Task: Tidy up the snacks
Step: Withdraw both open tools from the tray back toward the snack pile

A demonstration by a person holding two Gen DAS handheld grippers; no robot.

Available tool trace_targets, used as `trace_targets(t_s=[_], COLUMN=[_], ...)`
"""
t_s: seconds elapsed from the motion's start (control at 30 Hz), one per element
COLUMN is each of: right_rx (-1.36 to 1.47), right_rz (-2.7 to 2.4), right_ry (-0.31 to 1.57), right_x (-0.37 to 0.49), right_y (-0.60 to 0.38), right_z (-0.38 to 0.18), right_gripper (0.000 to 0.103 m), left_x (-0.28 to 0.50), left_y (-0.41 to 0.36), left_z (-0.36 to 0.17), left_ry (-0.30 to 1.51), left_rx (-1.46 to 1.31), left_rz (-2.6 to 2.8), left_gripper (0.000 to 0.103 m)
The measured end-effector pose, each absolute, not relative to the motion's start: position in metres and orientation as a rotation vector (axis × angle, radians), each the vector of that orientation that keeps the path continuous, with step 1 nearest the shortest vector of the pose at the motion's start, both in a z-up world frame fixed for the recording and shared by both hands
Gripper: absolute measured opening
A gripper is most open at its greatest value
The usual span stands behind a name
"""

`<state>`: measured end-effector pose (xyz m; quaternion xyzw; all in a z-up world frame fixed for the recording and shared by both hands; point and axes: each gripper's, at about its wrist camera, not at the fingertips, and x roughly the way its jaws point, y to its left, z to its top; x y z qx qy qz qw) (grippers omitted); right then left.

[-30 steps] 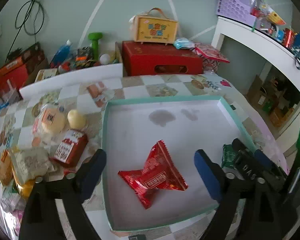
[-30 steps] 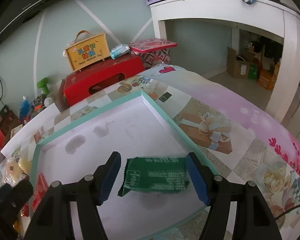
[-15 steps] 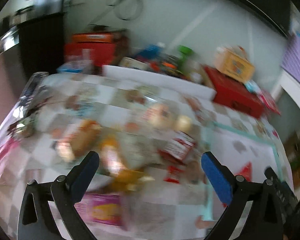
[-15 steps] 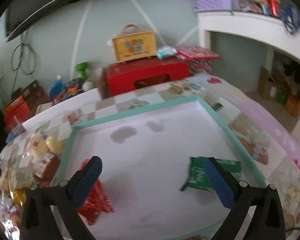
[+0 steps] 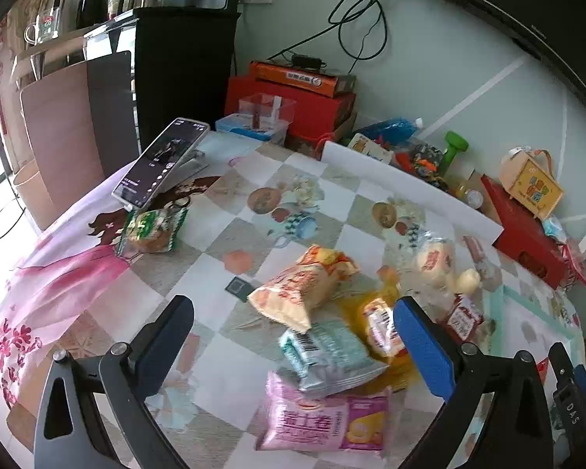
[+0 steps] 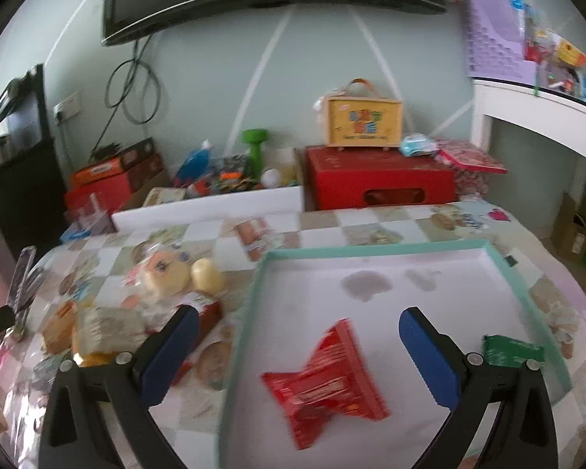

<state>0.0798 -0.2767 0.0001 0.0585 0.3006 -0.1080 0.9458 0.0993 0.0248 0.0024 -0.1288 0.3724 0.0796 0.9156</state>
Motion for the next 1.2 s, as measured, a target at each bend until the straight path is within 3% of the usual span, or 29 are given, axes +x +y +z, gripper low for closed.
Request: trace_targets(t_s=[0.43,0.73,1.2], right_rx=[0.091,0.048,0.038], right_rz=[-0.021,0.071,0.16], right_ry=[0.714,0.783,0.844], right_x=[0.084,0.083,0.082], right_y=[-0.206,-0.165,-0.117], right_z=[-0.013,-0.029,-0.044], right_gripper=[0.103,0.103,0.103], left_x=[0.094,0.101,0.1], left_y=[0.036,0.037,0.061], left_z=[-0.011,-0.034,-0.039], left_ry=[0.838,0.993,1.01], left_rx=[-0.211,-0.199,-0.243], left_rz=[0.16,0.124,0.129], left_gripper=[0.102,0.102,0.102])
